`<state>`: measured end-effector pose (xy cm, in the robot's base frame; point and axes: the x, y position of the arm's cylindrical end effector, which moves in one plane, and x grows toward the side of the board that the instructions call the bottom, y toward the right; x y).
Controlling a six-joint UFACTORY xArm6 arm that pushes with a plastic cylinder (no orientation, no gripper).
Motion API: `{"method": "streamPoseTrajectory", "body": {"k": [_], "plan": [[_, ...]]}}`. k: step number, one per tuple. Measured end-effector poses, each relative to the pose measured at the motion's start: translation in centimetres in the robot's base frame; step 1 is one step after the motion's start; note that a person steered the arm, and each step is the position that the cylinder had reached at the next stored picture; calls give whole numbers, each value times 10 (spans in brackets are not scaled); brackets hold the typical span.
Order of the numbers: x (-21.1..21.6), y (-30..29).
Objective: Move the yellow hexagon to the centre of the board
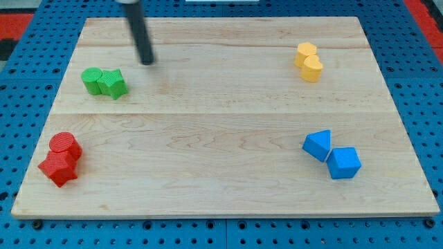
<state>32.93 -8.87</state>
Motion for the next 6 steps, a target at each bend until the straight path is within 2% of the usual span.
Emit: {"method": "streamPoseTrajectory", "body": {"k": [1, 2, 4, 5, 6], "plan": [[83, 100], [88, 188], [23, 300], [-13, 304], [-33, 260]]}}
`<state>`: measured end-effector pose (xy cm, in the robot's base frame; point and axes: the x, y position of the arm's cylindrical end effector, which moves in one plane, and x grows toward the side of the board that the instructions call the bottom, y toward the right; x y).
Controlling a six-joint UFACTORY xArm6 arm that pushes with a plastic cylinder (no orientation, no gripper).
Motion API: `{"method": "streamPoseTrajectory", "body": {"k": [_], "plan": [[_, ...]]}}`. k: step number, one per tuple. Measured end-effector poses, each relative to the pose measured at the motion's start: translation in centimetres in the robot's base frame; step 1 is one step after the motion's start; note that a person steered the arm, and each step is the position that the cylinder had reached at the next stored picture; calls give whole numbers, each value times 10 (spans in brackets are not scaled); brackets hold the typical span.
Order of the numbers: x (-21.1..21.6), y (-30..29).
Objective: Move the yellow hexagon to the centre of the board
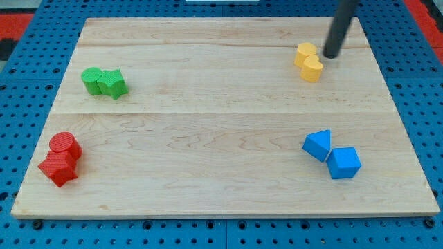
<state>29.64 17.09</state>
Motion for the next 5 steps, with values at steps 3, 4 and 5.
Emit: {"method": "streamPoseTrajectory", "body": {"k": [3, 4, 5], "plan": [[43, -111], [51, -140], [94, -141]]}}
